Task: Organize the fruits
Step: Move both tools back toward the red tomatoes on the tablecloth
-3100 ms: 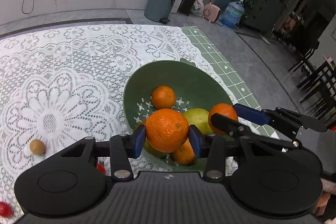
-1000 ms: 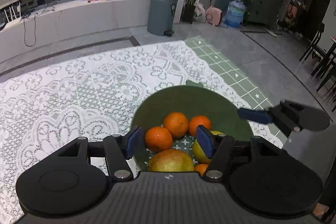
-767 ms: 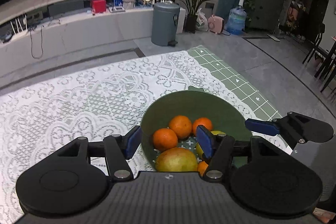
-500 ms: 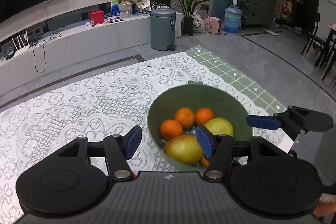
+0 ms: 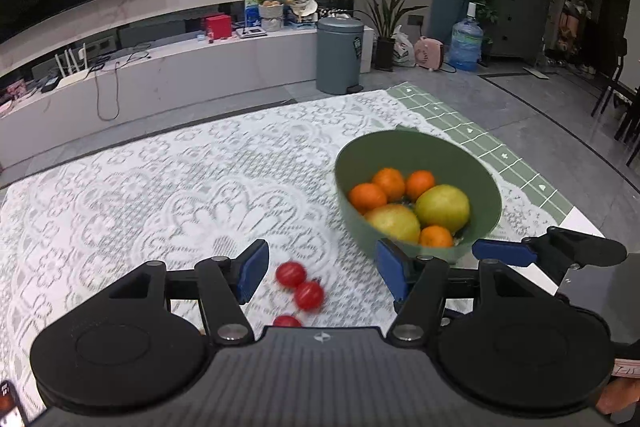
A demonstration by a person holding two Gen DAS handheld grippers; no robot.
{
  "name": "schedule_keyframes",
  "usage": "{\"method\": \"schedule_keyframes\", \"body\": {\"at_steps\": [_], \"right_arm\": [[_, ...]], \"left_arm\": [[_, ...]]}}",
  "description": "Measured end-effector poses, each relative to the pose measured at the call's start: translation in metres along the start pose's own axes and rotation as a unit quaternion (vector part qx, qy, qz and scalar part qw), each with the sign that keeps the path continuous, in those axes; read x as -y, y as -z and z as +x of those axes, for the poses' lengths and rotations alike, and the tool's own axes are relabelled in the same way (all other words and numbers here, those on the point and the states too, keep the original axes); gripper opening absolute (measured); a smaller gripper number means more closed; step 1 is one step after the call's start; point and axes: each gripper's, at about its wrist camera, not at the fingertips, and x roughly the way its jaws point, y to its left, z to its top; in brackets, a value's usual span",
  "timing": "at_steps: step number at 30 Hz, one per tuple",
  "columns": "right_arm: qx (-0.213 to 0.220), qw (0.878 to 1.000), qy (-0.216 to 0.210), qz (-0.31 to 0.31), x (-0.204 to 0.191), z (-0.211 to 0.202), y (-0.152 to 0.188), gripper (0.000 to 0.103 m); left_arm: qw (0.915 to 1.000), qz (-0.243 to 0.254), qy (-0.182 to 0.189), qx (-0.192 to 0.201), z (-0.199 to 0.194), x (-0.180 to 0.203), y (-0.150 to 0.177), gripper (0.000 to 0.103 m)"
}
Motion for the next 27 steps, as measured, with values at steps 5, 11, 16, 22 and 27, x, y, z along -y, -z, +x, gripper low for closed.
{"method": "schedule_keyframes", "body": {"at_steps": [5,11,16,22,27], "right_arm": [[-0.005,1.0,-0.005,-0.013,-0.015,0.003,0.01,0.084],[-0.011,0.999,-0.006,-0.039,-0.031,0.006,0.016,0.084],[-0.017,0.998,-0.01,-0.052,-0.041,0.01,0.021,0.084],[-0.028,0.998,-0.01,-0.057,-0.048,0.016,0.023,0.087],[-0.035,0.997,-0.007,-0.071,-0.055,0.024,0.025,0.087]], "left_arm": [[0.9998,-0.013,-0.016,-0.003,-0.007,-0.015,0.019,0.072],[0.999,-0.042,-0.013,-0.01,-0.012,-0.034,0.044,0.072],[0.9981,-0.057,-0.02,-0.007,-0.015,-0.044,0.06,0.072],[0.9965,-0.073,-0.041,-0.004,-0.015,-0.056,0.075,0.072],[0.9938,-0.089,-0.067,0.006,-0.012,-0.067,0.086,0.072]]}}
